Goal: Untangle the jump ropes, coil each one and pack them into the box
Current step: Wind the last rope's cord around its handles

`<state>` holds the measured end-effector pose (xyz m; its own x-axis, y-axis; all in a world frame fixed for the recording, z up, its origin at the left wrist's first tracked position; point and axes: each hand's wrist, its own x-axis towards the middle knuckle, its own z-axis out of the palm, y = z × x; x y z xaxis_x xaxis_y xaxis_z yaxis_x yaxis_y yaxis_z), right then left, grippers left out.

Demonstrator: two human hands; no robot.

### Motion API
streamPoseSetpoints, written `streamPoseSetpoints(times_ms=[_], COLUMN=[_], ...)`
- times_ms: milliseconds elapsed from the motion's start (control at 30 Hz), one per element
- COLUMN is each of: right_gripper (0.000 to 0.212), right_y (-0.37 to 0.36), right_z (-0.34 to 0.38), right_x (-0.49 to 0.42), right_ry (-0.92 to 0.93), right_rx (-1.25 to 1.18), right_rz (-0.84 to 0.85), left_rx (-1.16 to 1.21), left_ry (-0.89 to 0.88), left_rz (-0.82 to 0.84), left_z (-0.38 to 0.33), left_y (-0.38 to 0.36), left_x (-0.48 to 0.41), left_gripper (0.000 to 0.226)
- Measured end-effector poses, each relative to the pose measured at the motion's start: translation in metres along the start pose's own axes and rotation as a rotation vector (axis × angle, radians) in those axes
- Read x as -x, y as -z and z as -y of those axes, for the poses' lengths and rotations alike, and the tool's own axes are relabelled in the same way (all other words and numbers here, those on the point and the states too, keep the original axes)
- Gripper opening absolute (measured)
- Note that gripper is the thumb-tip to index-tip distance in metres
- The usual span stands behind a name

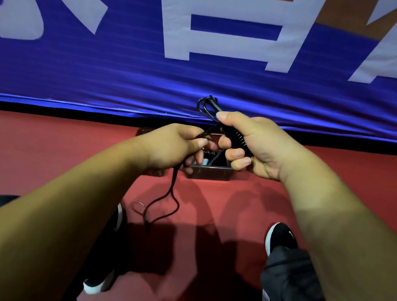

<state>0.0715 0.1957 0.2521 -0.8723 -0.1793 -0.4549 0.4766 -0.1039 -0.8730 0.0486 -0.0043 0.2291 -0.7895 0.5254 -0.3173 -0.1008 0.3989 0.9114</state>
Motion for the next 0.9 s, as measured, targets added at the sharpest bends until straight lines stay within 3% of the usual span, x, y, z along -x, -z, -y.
streamPoseSetpoints(times_ms=[100,167,267,433,567,733,900], right_gripper=[0.030,0.035,0.041,0.046,0.050,0.036,0.033], right_y=[-0.002,-0.004,-0.009,-0.010,-0.008,-0.002,0.001], right_z=[-0.001,-0.004,-0.008,-0.015,-0.015,-0.014,-0.020], right_x=[0.006,0.009,0.012,0.014,0.011,0.002,-0.013], right_ry=[-0.051,-0.122,-0.250,-0.417,-0.428,-0.334,-0.181], right_rx=[0.080,0.154,0.202,0.334,0.396,0.423,0.424], right_rz=[0.115,0.196,0.324,0.404,0.338,0.078,-0.090], left_rx=[-0.028,-0.098,-0.206,-0.109,-0.343,-0.666,-0.882], left_ry=[-0.034,-0.073,-0.131,-0.103,-0.235,-0.469,-0.495], left_rz=[0.071,0.006,0.008,0.046,-0.033,-0.147,-0.207], left_z=[0.006,0.007,0.002,-0.007,-0.021,-0.026,-0.021], left_y=[0.007,0.012,0.020,0.023,0.019,0.020,0.017], left_x=[-0.003,-0.005,-0.002,-0.001,-0.002,-0.006,-0.011], left_gripper=[0.027,0.019,0.028,0.031,0.037,0.036,0.032])
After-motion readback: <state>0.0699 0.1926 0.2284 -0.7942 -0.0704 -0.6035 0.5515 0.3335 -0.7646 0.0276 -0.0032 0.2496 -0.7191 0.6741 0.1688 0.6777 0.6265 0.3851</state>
